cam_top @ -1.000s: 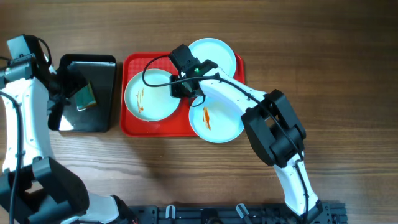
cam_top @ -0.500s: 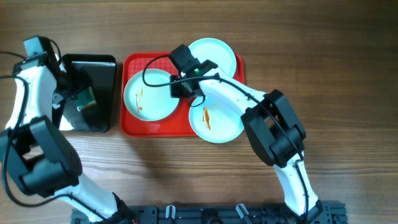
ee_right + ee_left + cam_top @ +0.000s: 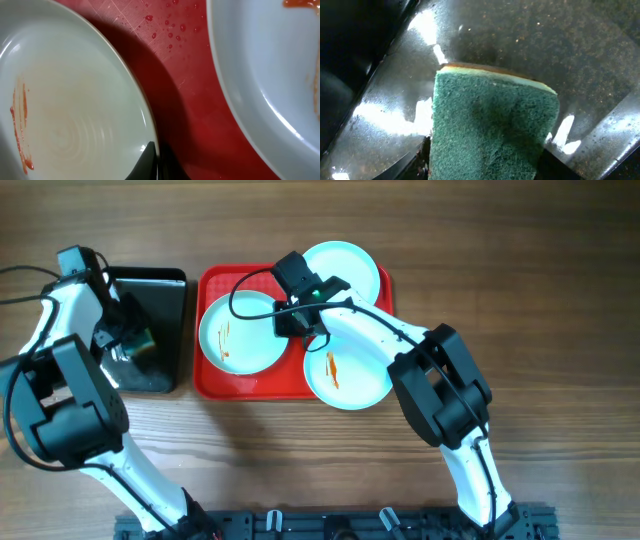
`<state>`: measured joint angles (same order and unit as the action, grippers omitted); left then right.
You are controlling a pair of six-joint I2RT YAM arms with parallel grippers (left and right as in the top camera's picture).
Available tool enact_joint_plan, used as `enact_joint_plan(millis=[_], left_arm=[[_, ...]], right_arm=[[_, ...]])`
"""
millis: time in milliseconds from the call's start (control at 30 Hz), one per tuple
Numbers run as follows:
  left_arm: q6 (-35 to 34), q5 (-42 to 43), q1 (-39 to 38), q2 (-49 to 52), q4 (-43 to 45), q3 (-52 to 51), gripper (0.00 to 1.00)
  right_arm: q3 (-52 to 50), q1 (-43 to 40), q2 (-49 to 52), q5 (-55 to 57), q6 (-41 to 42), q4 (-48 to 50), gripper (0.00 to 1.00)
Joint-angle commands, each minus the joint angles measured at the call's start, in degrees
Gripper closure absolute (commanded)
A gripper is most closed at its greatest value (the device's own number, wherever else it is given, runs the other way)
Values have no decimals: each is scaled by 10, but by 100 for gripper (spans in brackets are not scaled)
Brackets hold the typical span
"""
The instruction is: Clean dirty plates on tray and stack at the side
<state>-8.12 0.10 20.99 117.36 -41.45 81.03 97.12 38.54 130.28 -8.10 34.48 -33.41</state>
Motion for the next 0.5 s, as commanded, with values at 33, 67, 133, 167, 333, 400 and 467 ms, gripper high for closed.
enact_joint_plan(millis=[33,67,133,167,333,400,467], left_arm=[[4,4,-13,9,19,10,58],[4,4,-15,8,21,10,66],[4,5,-20,9,20,10,85],[4,5,-21,9,20,10,91],[4,5,-23,7,4,11,96],[5,19,-23,-1,-23,18,96],[8,37,-23,-16,-60,37,96]], right_arm=[[13,1,14,5,0,0,96],[13,1,14,5,0,0,96],[13,1,14,5,1,0,96],[13,1,14,5,1,0,96],[13,1,14,-9,2,6,96],[13,1,14,-9,2,7,96],[13,1,14,-9,2,9,96]])
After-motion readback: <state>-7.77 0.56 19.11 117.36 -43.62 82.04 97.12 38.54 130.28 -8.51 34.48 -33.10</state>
